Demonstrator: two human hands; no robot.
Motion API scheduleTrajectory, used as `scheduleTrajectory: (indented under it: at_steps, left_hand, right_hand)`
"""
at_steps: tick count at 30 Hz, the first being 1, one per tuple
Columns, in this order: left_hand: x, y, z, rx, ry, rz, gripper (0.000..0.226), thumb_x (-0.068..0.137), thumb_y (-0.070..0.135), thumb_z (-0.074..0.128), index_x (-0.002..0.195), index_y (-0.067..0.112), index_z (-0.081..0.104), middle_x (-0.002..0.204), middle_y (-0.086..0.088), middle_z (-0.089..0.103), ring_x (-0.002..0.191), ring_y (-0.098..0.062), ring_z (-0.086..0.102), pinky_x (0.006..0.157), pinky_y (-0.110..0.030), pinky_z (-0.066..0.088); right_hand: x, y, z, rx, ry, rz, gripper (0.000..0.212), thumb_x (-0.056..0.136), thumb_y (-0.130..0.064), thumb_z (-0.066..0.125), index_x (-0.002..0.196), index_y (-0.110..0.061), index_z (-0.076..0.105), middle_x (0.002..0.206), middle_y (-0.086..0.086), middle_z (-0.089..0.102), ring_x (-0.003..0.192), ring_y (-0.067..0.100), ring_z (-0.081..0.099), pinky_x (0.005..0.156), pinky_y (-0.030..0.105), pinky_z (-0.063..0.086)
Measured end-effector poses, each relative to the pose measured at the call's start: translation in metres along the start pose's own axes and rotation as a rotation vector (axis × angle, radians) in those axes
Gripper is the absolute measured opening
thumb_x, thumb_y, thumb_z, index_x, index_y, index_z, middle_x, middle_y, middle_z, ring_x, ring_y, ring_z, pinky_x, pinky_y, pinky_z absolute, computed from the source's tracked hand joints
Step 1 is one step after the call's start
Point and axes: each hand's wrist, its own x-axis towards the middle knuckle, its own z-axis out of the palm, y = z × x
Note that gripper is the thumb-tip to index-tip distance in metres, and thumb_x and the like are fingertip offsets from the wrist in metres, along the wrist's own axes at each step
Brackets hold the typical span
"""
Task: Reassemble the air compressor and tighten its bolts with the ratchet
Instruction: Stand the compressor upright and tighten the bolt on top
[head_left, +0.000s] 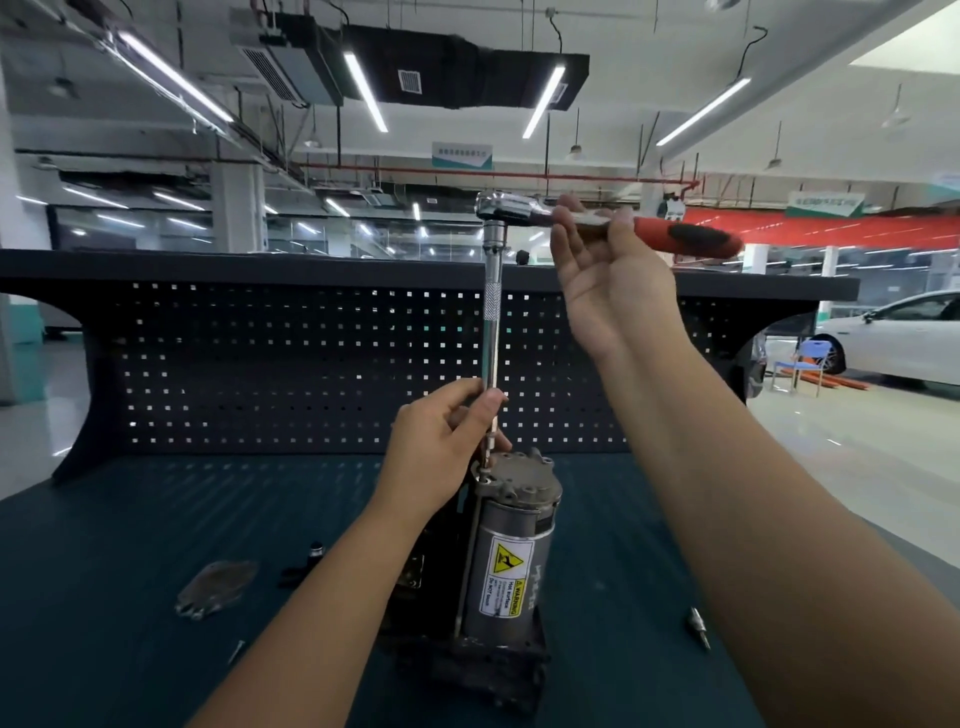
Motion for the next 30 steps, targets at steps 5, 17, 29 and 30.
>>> scheduleTrajectory:
  at_steps: [5, 17, 29, 30]
  left_hand:
    - [0.0, 0.0, -0.001, 0.051, 0.039, -0.041, 0.049, 0.061, 0.06, 0.062, 0.097, 0.027, 0.063, 0.064, 0.003, 0.071, 0.056, -0.01, 0.067, 0.059, -0.023, 0.054]
    - [-0.002, 0.001, -0.004, 0.048, -0.084, 0.0, 0.009, 0.09, 0.028, 0.059, 0.089, 0.031, 0.067, 0.071, 0.0, 0.072, 0.063, -0.022, 0.068, 0.061, -0.026, 0.057]
    - [0.002, 0.0, -0.001, 0.07, -0.016, -0.067, 0.017, 0.088, 0.032, 0.06, 0.096, 0.018, 0.065, 0.069, 0.003, 0.072, 0.053, -0.012, 0.066, 0.057, -0.02, 0.054]
    - [0.002, 0.0, -0.002, 0.074, -0.033, -0.059, 0.015, 0.09, 0.032, 0.058, 0.094, 0.019, 0.065, 0.07, 0.003, 0.073, 0.053, -0.012, 0.066, 0.056, -0.019, 0.053]
  right_hand:
    - [-0.024, 0.008, 0.006, -0.539, -0.234, -0.629, 0.009, 0.1, -0.013, 0.043, 0.097, -0.012, 0.051, 0.087, 0.002, 0.068, 0.074, 0.019, 0.071, 0.069, 0.03, 0.058]
    - [-0.015, 0.0, -0.006, 0.119, 0.117, -0.174, 0.024, 0.104, -0.024, 0.034, 0.117, -0.005, 0.042, 0.071, 0.011, 0.071, 0.058, 0.018, 0.068, 0.054, 0.025, 0.056]
    - [-0.024, 0.022, 0.007, -0.714, -0.287, -0.801, 0.009, 0.095, -0.003, 0.048, 0.094, -0.012, 0.049, 0.092, 0.005, 0.062, 0.077, 0.019, 0.067, 0.076, 0.034, 0.058]
    - [-0.023, 0.021, 0.008, -0.675, -0.259, -0.754, 0.01, 0.095, -0.004, 0.048, 0.093, -0.014, 0.049, 0.091, 0.008, 0.063, 0.076, 0.02, 0.067, 0.075, 0.033, 0.058]
